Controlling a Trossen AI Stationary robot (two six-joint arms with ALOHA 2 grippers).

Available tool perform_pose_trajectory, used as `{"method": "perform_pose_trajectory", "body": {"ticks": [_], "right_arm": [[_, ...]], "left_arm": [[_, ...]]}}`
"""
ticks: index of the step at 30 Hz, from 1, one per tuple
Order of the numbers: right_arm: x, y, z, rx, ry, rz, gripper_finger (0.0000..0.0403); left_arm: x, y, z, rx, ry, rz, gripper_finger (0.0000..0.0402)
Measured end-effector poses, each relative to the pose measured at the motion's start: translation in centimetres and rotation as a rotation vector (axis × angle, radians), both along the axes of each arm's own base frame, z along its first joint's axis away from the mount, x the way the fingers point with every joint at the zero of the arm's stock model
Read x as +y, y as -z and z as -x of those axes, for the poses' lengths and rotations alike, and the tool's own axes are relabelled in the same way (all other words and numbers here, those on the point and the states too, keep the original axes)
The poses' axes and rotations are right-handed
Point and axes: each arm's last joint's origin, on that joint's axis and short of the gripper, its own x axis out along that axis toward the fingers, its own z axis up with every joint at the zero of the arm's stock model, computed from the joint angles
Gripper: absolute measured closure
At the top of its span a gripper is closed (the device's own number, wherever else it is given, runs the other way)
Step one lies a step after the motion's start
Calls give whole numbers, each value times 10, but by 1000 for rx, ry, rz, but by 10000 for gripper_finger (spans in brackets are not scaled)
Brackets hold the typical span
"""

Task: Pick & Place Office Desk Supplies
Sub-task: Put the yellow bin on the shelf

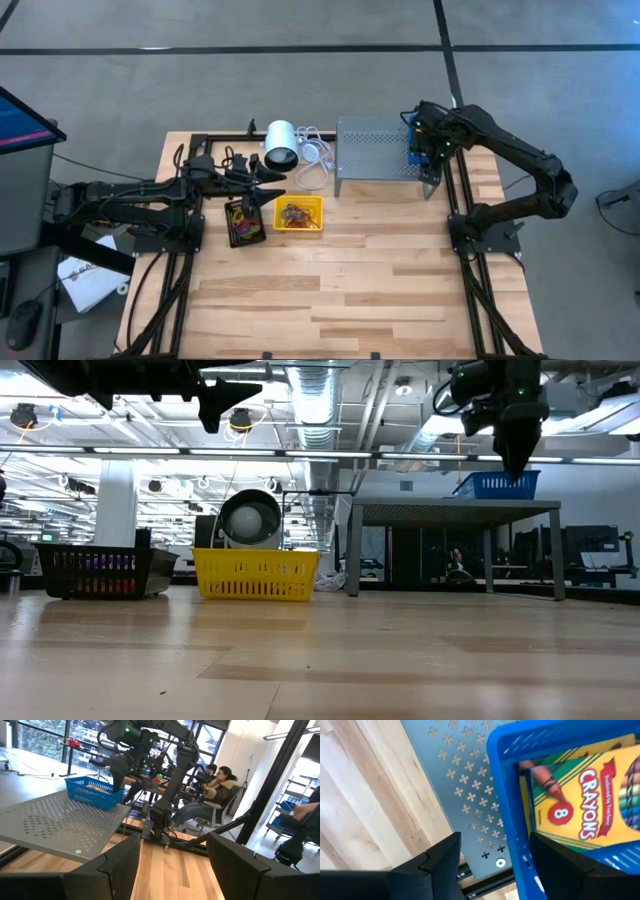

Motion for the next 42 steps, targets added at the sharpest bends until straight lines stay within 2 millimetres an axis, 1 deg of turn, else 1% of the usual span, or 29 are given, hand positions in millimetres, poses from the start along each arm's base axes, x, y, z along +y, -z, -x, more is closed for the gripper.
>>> {"method": "perform_pose_trajectory", "body": {"ticks": [14,24,28,30,34,39,42], "right_arm": [[12,0,-8,6,-27,-8,172],[15,-27,-10,-69,-10,37,173],[20,-39,-14,-116,-15,57,173],[27,-45,-19,-149,-41,68,173],[45,-53,-37,-244,-131,78,173],[76,-60,-62,-406,-256,101,173],[93,-61,-80,-489,-292,118,173]], "left_arm": [[0,0,0,0,0,0,176],[0,0,0,0,0,3,176],[0,0,0,0,0,3,176],[0,0,0,0,0,3,176],[0,0,0,0,0,4,176],[3,0,0,0,-16,4,176],[8,0,2,-1,-58,12,176]]}}
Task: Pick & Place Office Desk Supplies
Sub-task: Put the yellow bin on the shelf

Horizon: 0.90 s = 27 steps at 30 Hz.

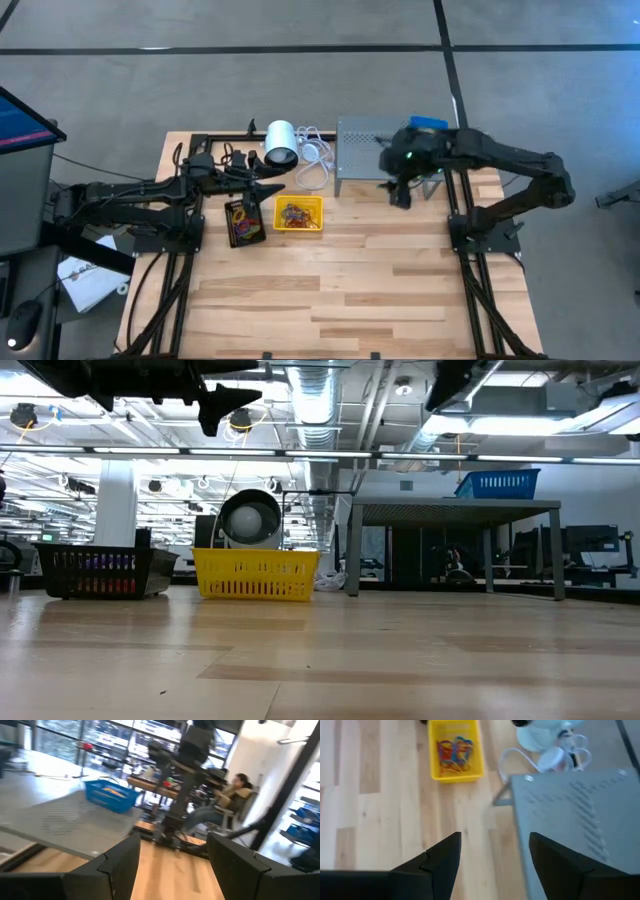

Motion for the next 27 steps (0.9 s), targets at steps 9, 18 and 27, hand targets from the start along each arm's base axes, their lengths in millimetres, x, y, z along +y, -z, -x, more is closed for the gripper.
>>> {"method": "perform_pose_trajectory", "body": {"ticks": [9,18,27], "right_arm": [[44,49,-77,33,-105,-21,173],[75,95,-148,112,-158,-25,180],[75,127,-194,139,-176,-14,210]], "left_arm": [[12,10,3,100,-85,40,176],[12,5,22,126,-98,67,176],[7,9,34,212,-98,96,176]]}}
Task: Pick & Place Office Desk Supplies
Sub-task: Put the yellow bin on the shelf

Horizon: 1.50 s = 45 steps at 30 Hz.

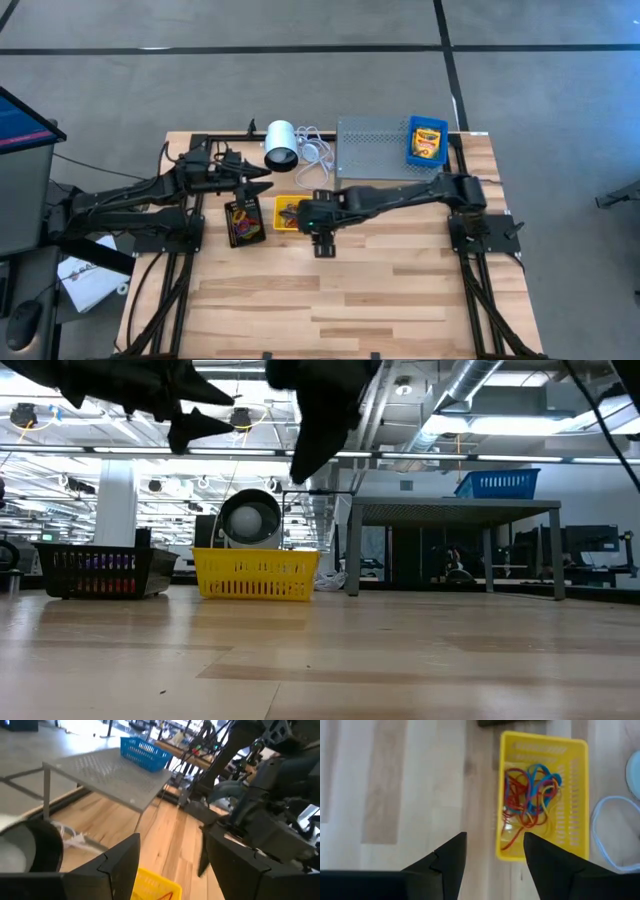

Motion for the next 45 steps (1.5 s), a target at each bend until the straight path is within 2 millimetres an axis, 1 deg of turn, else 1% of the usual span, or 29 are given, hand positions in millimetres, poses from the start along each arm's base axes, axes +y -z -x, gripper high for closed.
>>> {"method": "perform_pose_trajectory", "body": {"ticks": [6,9,17,19,27,31,34,38,45], "right_arm": [[-17,19,-17,53,38,-21,208],[-21,28,-23,65,47,-43,201],[-19,53,-34,89,42,-53,198],[-18,55,-34,97,35,-51,202],[-17,52,-38,46,12,-95,226],[-17,62,-41,65,10,-98,238],[-17,63,-43,48,-2,-92,246],[-18,67,-43,68,-11,-86,253],[-29,67,-43,67,3,-82,258]], "left_arm": [[-1,6,2,58,0,22,176],[-1,6,2,61,0,23,176],[-1,6,2,62,0,23,176],[-1,7,3,72,1,23,176],[-1,9,3,96,1,31,176],[-1,9,3,99,1,32,176],[-1,10,3,103,1,33,176],[-1,10,3,104,1,35,176],[-1,10,3,107,0,39,176]]}}
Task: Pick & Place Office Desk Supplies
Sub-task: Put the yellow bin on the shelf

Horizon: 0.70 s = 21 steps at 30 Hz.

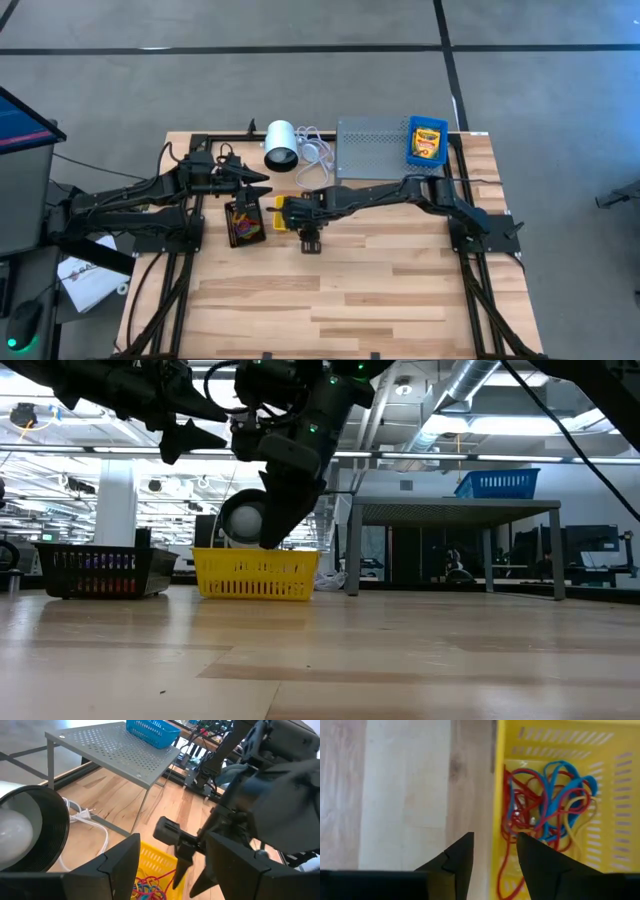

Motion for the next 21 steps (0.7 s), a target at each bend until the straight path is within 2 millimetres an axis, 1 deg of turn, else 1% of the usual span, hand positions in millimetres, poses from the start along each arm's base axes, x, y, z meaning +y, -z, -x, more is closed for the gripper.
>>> {"method": "perform_pose_trajectory", "body": {"ticks": [3,7,13,17,21], "right_arm": [[-6,0,0,2,19,-3,250],[-12,0,1,7,29,-20,223],[-11,1,3,29,26,-26,186],[-11,3,3,36,27,-26,183],[-12,11,7,64,29,-26,198]], "left_arm": [[0,0,0,0,0,0,176],[0,0,0,3,4,-14,176],[0,0,1,3,8,-30,176],[-1,0,2,12,16,-30,176],[-2,1,6,35,27,-37,176]]}}
